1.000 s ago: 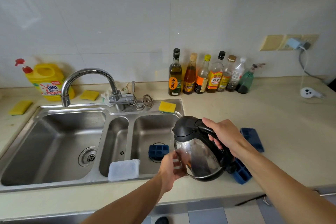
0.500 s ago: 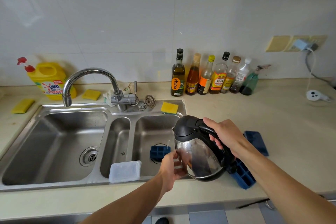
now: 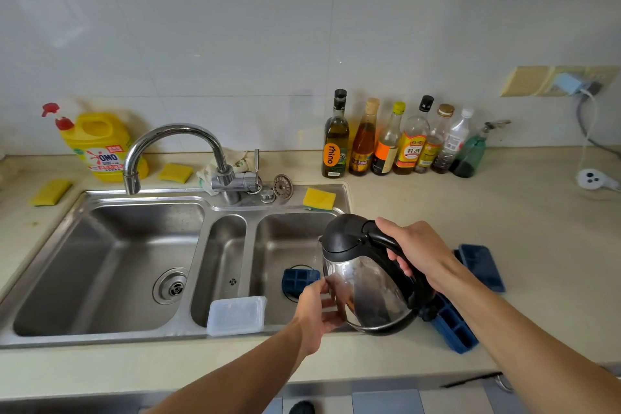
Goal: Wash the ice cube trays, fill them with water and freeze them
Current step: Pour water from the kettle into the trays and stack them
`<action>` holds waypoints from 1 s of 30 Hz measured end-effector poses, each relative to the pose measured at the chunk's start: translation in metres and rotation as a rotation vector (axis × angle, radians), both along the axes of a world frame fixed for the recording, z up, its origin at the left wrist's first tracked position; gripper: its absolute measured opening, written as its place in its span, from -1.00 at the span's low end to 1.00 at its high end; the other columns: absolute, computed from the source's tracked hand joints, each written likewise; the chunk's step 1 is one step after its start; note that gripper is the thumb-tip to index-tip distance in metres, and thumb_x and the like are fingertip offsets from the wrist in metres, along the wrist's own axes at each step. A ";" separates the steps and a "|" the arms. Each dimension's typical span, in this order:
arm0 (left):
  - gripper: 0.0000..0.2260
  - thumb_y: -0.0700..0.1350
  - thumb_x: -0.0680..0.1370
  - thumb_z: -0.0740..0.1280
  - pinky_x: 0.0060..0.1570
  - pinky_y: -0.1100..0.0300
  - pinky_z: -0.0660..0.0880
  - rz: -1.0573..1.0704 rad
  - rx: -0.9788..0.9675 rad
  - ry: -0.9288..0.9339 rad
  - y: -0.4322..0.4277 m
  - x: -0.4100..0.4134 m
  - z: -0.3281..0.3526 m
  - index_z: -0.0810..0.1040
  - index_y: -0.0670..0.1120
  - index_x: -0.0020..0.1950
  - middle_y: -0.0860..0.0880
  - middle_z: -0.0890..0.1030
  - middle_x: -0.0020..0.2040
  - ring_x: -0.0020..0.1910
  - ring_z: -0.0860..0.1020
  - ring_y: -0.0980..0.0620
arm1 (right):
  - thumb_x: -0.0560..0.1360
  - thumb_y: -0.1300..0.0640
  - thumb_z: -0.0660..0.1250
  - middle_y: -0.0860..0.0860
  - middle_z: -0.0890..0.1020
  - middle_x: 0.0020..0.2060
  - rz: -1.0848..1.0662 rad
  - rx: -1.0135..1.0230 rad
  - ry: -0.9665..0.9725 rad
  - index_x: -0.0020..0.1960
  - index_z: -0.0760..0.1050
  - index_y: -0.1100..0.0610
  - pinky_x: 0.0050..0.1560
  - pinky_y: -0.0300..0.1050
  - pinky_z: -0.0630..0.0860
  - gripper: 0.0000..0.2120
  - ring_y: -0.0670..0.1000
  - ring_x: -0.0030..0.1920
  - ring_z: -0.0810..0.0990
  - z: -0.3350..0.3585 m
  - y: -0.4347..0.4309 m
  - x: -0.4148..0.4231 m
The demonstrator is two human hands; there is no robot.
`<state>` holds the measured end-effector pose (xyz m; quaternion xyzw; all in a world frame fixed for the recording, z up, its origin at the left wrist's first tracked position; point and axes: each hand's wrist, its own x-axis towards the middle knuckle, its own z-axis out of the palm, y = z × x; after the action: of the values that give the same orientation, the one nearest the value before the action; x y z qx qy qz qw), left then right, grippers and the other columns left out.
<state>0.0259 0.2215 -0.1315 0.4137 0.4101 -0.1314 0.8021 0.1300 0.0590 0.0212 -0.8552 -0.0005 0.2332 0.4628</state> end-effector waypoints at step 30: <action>-0.71 -0.03 0.68 0.21 -0.01 -0.06 0.57 -0.147 0.252 -0.058 0.033 0.033 0.014 0.61 -0.22 0.12 -0.31 0.68 0.09 -0.02 0.63 -0.21 | 0.53 -0.30 0.31 0.11 0.57 -0.52 -0.177 0.155 -0.020 -0.46 0.59 0.14 -0.32 -0.04 0.50 -0.40 0.06 -0.51 0.51 -0.028 -0.003 -0.002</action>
<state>0.0585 0.2541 -0.1174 0.5437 0.3687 -0.1255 0.7434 0.1284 0.0560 -0.0071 -0.8159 0.0522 0.1822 0.5463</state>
